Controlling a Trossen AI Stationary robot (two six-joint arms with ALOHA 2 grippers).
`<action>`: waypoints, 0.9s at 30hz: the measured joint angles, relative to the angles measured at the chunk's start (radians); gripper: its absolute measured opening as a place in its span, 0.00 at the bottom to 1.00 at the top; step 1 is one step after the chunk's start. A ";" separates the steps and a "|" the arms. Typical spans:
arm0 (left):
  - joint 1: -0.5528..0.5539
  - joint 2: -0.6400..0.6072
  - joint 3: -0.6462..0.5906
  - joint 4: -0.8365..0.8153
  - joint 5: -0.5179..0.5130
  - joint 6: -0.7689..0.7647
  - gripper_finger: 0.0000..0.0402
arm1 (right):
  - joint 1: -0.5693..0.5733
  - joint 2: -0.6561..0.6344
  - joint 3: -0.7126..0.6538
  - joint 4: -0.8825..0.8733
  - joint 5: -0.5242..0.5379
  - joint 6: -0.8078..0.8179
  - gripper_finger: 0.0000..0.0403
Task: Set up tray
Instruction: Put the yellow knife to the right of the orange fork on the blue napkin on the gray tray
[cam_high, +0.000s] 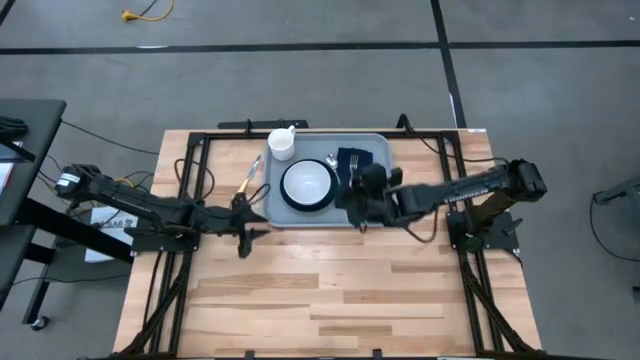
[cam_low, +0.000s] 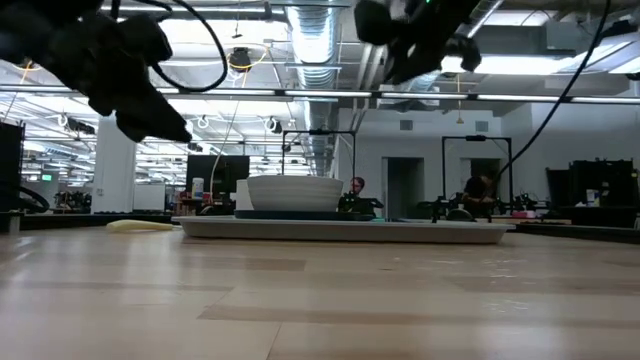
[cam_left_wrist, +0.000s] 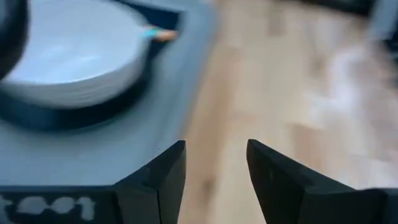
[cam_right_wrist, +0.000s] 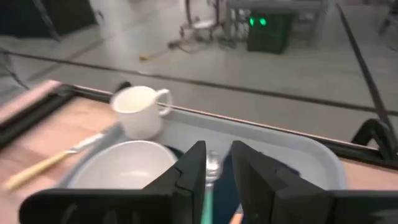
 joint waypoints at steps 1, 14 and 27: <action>0.004 0.002 0.018 -0.053 -0.048 -0.017 0.39 | 0.030 0.001 0.000 0.001 0.022 0.012 0.17; 0.108 0.009 0.289 -0.699 -0.559 -0.253 0.39 | 0.198 0.101 -0.002 0.063 0.160 -0.001 0.17; 0.539 0.088 0.265 -0.696 -0.162 -0.086 0.39 | 0.181 0.150 0.000 0.091 0.142 -0.002 0.17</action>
